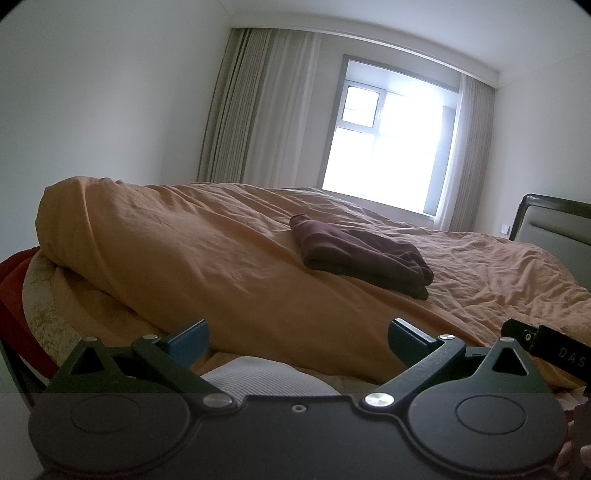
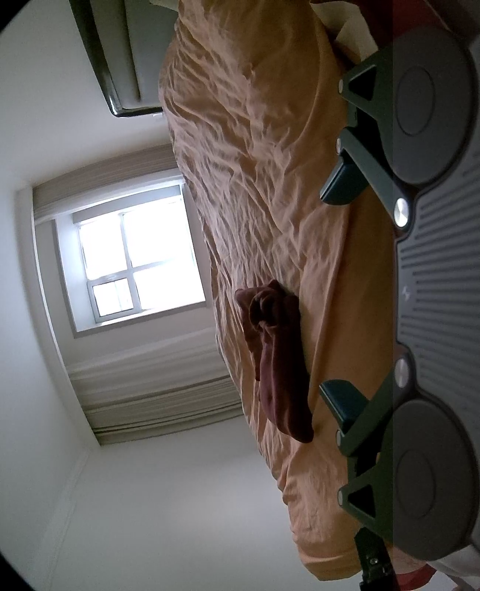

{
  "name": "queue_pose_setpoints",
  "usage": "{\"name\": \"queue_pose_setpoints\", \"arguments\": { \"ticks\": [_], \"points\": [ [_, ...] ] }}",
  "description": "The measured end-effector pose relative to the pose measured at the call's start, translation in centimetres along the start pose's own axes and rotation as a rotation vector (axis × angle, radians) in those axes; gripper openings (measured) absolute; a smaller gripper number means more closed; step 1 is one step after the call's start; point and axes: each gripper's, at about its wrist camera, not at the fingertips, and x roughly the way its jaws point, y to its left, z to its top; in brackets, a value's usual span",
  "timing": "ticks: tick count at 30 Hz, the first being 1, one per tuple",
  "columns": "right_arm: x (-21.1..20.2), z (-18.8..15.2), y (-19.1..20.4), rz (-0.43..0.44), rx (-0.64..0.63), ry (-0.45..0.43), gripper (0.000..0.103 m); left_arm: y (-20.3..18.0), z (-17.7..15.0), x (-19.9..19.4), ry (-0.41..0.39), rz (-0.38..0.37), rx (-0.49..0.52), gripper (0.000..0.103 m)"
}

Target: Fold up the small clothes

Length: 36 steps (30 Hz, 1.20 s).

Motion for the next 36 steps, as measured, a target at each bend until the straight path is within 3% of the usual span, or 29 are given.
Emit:
{"name": "queue_pose_setpoints", "arguments": {
  "ticks": [13,26,36],
  "points": [
    [-0.01,-0.08,0.04,-0.003,0.005,0.003,0.103,-0.22,-0.06,-0.28,-0.001,-0.004,-0.006,0.102],
    [0.1,-0.11,0.02,-0.002,0.009,0.006,0.103,-0.52,0.3,-0.61,0.018,0.077,-0.049,0.102],
    [0.24,-0.16,-0.07,-0.004,0.023,0.014,0.103,0.17,0.53,-0.08,0.042,0.083,-0.077,0.102]
  ]
}}
